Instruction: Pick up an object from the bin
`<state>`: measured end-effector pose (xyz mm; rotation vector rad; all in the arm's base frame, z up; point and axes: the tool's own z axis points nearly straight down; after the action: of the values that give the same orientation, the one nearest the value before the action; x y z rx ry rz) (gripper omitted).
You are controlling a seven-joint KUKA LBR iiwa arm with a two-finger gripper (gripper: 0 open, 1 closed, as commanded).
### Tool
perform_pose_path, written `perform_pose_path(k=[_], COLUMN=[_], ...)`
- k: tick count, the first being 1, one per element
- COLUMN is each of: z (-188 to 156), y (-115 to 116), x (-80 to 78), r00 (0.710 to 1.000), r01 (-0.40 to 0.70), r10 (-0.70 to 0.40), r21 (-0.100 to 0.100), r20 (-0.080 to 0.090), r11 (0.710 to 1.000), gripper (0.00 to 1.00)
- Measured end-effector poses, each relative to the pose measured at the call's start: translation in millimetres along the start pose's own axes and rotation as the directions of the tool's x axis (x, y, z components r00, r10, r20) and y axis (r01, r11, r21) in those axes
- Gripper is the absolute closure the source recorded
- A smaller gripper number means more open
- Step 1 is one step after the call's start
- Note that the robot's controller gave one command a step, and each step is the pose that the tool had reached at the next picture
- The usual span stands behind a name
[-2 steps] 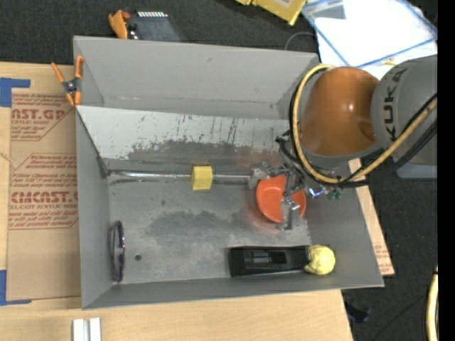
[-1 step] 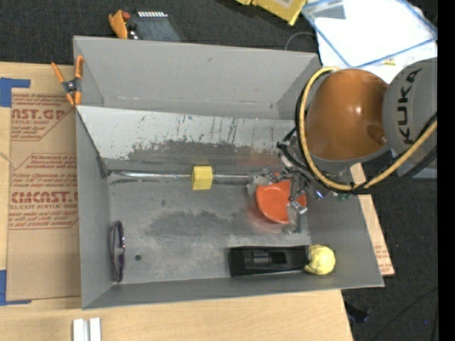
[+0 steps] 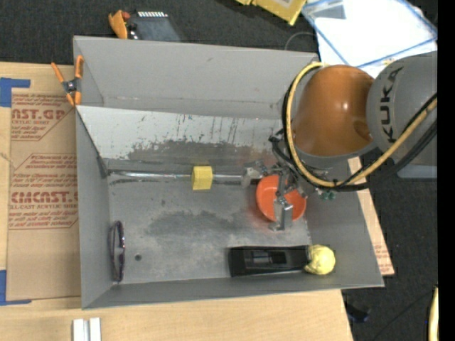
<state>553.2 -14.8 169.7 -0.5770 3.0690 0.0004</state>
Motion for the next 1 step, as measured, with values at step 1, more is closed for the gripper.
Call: perform_pose_path(k=[1], z=[19.0], y=[-32.7], x=[-4.5], r00=[0.967], r01=[0.254], r10=[-0.254], r21=[0.001], r20=[0.002], r11=[0.967], gripper=[0.0])
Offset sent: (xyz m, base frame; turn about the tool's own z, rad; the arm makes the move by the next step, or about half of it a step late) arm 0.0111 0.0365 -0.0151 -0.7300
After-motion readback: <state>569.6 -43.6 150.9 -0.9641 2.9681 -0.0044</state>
